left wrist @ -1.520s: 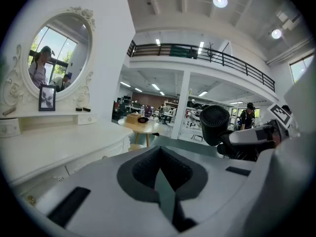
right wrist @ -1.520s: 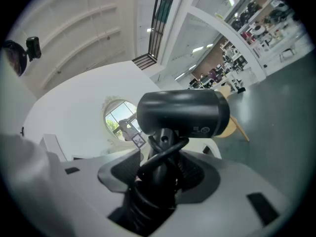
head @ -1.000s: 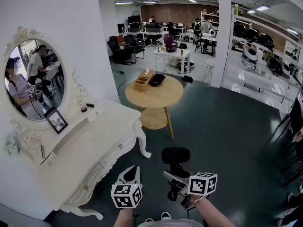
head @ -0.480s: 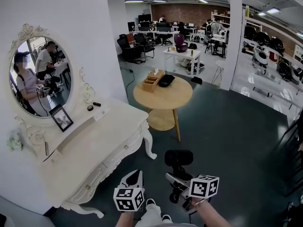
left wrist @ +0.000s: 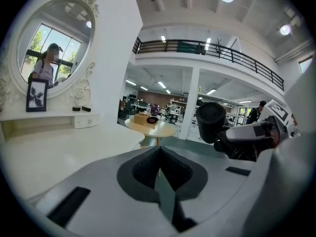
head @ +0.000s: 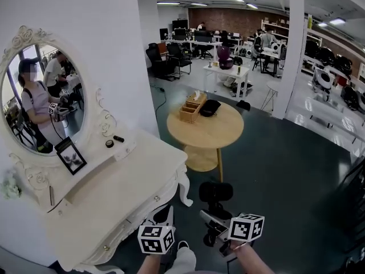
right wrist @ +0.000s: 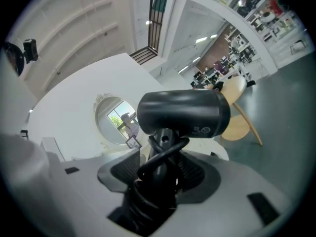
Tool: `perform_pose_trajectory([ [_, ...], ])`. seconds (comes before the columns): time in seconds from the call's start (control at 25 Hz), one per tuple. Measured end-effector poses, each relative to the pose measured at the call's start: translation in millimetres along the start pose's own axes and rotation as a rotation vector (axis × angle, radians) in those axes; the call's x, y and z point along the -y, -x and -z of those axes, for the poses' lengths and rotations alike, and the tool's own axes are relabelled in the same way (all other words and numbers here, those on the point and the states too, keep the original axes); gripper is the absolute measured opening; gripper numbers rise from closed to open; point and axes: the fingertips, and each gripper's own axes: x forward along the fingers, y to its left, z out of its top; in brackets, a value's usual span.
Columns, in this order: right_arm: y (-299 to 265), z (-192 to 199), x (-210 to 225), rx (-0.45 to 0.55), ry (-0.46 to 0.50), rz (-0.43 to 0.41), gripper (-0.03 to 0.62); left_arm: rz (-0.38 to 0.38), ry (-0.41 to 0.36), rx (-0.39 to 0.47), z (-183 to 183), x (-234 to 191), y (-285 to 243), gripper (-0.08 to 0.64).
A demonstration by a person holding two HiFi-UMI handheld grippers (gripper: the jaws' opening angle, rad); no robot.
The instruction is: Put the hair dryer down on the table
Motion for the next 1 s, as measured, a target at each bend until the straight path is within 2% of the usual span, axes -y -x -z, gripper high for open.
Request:
perform_pose_trajectory([
  [0.16, -53.5, -31.6, 4.2, -0.004, 0.011, -0.018, 0.236, -0.002, 0.006, 0.01, -31.0, -40.7, -41.0, 0.0],
  [0.44, -127.1, -68.1, 14.3, -0.011, 0.035, 0.004, 0.236, -0.005, 0.006, 0.019, -66.3, -98.1, -90.7, 0.0],
  [0.8, -201.5, -84.3, 14.2, -0.068, 0.075, -0.022, 0.236, -0.066, 0.041, 0.032, -79.4, -160.3, -105.1, 0.0],
  [1.0, -239.3, -86.3, 15.5, -0.126, 0.086, -0.046, 0.236, -0.127, 0.077, 0.041, -81.5, -191.4, -104.5, 0.0],
])
